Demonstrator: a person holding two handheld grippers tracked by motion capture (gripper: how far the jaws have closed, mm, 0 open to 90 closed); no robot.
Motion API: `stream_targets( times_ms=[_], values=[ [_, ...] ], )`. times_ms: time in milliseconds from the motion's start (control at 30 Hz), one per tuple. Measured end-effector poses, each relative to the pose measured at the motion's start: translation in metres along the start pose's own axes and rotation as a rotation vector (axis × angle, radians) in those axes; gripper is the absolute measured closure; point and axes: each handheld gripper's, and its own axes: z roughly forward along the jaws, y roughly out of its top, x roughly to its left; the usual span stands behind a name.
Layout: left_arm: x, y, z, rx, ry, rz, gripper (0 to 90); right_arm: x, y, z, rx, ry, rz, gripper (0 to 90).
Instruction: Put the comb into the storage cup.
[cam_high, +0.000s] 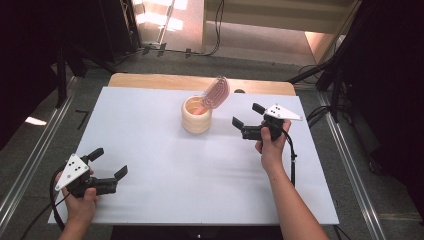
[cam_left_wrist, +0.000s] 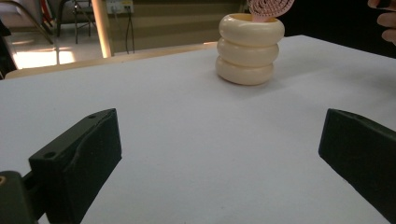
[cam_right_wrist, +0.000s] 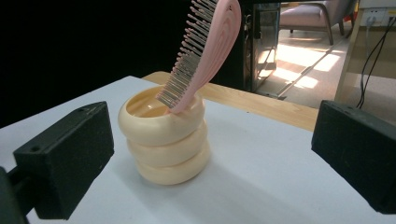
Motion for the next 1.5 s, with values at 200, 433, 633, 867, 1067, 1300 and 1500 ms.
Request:
stream_targets(
  times_ms=[200,433,633,867,1067,1300,1500],
  values=[
    [0.0,0.0,0.0,0.0,0.001,0.0,0.1,-0.001,-0.003,-0.009,0.0,-0.007,-0.001,0.0],
    [0.0,0.0,0.0,0.0,0.001,0.0,0.1,-0.004,-0.009,-0.023,-0.01,-0.018,-0.005,0.0],
    [0.0,0.0,0.0,0.002,0.001,0.005,0.1,-0.007,-0.015,-0.036,-0.013,-0.029,-0.009,0.0],
    [-0.001,0.0,0.0,0.005,0.002,0.006,0.1,-0.012,-0.021,-0.05,-0.014,-0.05,0.0,0.0],
    [-0.001,0.0,0.0,0.005,0.004,0.006,0.1,-0.017,-0.027,-0.063,-0.016,-0.068,-0.005,0.0],
    [-0.001,0.0,0.0,0.001,0.007,0.007,0.1,-0.019,-0.036,-0.078,-0.025,-0.082,0.013,0.0],
    [-0.001,0.0,0.0,0.001,0.008,0.009,0.1,-0.02,-0.045,-0.089,-0.023,-0.093,0.016,0.0]
  ],
)
